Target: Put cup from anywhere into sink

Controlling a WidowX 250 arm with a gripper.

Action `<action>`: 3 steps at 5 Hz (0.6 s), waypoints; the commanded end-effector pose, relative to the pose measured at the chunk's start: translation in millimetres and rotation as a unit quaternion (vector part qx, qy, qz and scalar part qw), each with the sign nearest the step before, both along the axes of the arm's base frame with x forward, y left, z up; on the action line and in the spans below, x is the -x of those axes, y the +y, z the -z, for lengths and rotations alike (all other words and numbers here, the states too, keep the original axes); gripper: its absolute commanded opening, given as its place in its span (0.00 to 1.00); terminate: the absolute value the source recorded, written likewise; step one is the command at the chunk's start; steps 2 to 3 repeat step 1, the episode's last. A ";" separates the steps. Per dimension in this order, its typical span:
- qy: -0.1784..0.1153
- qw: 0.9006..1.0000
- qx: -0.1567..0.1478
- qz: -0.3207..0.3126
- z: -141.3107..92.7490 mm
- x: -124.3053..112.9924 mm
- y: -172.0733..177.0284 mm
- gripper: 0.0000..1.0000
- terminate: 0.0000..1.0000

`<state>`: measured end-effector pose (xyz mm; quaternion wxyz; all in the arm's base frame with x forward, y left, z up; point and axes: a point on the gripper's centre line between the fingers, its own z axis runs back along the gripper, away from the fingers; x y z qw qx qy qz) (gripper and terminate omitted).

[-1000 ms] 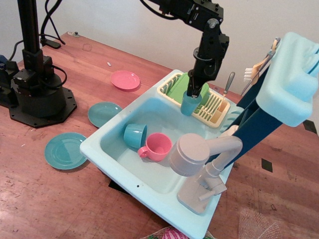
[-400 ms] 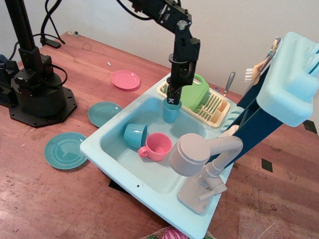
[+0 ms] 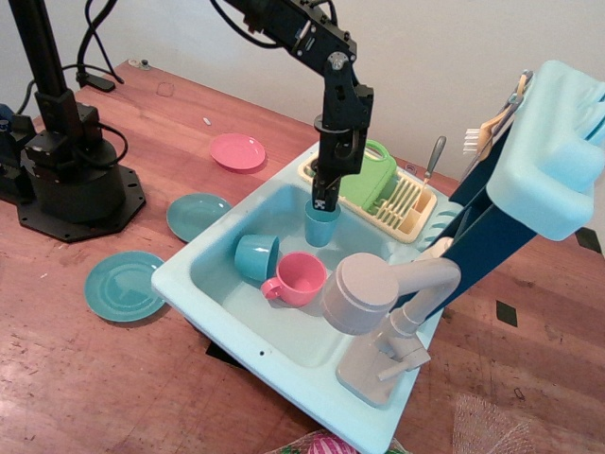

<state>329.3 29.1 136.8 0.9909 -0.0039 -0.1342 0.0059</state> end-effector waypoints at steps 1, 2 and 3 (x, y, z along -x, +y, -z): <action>-0.014 1.000 -0.007 0.010 -15.9 -9.1 2.8 1.00 1.00; -0.014 1.000 -0.007 0.010 -15.9 -9.1 2.8 1.00 1.00; -0.014 1.000 -0.007 0.010 -15.9 -9.1 2.8 1.00 1.00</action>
